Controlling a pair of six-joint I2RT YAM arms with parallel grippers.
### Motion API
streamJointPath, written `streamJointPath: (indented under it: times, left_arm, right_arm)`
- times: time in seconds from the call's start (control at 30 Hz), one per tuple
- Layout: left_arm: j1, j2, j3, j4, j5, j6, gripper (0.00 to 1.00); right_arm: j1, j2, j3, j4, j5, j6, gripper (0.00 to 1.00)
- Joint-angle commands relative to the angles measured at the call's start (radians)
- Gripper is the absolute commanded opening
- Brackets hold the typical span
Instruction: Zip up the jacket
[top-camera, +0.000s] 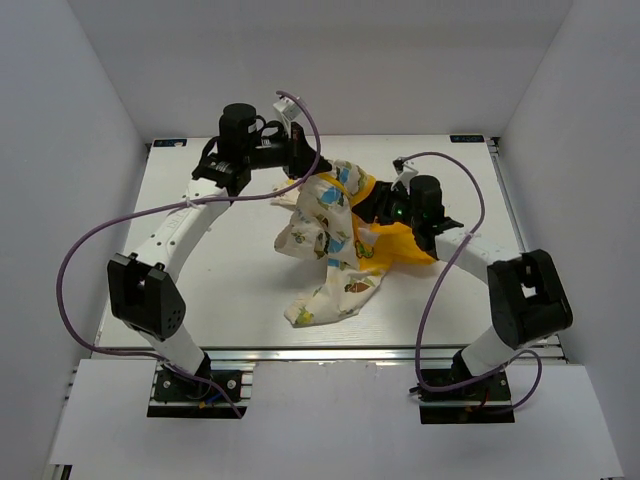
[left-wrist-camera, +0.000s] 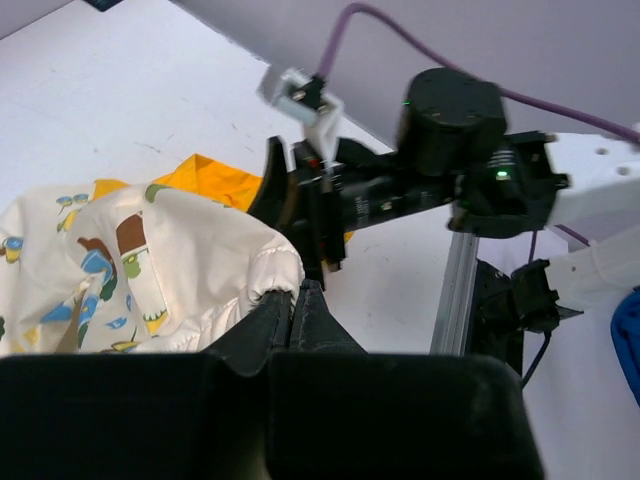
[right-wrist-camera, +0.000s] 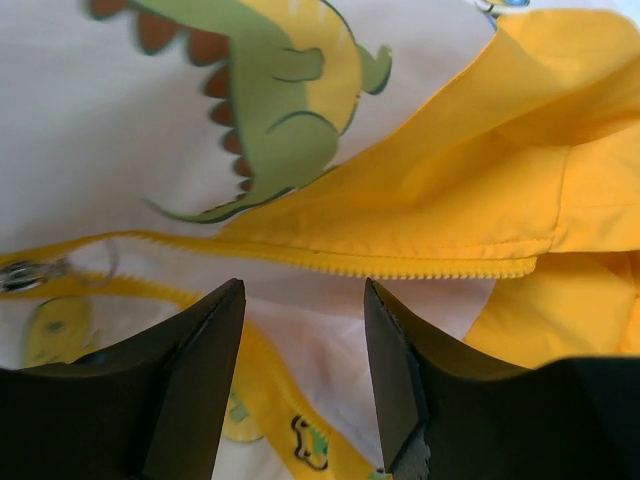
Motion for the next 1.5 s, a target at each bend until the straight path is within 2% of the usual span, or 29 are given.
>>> streamJointPath:
  times: [0.0,0.13,0.27,0.43,0.53,0.63,0.77,0.93,1.03,1.17,1.4,1.47]
  left_arm:
    - [-0.001,0.005,0.081,0.021,0.101,0.032,0.0]
    - [-0.001,0.023,0.096,0.011,0.138,0.027,0.0]
    - [-0.001,0.024,0.091,0.015,0.148,0.023,0.0]
    - [-0.002,-0.001,0.036,0.018,0.123,0.015,0.0]
    - [0.001,-0.035,-0.01,-0.005,0.077,0.041,0.0]
    - [0.004,-0.064,-0.053,-0.029,0.02,0.085,0.0]
    - [0.016,-0.102,-0.057,-0.087,-0.022,0.142,0.0]
    - [0.024,-0.124,-0.039,-0.184,-0.054,0.262,0.0]
    - [0.025,-0.13,-0.024,-0.221,-0.068,0.303,0.0]
    - [0.027,-0.112,0.015,-0.258,-0.06,0.331,0.0]
    - [0.027,-0.092,0.058,-0.299,-0.048,0.359,0.0]
    - [0.027,-0.082,0.068,-0.304,-0.043,0.36,0.0]
  right_arm:
    - [0.004,0.052,0.057,0.113,-0.08,0.039,0.56]
    - [0.027,0.121,0.072,0.187,-0.16,0.074,0.56]
    - [0.053,0.156,0.08,0.225,-0.144,0.092,0.57]
    - [0.056,0.222,0.097,0.435,-0.243,0.214,0.58]
    - [0.053,0.18,0.029,0.517,-0.254,0.234,0.58]
    - [0.051,0.111,-0.011,0.431,-0.213,0.176,0.57]
    - [0.024,0.028,-0.089,0.405,-0.147,0.16,0.55]
    - [0.001,-0.046,-0.138,0.38,-0.171,0.116,0.54]
    - [0.008,-0.055,-0.131,0.341,-0.234,0.041,0.55]
    - [0.042,-0.051,-0.095,0.246,-0.17,-0.134,0.55]
    - [0.091,-0.018,-0.011,0.126,-0.182,-0.315,0.58]
    - [0.128,-0.012,0.009,0.095,-0.123,-0.335,0.58]
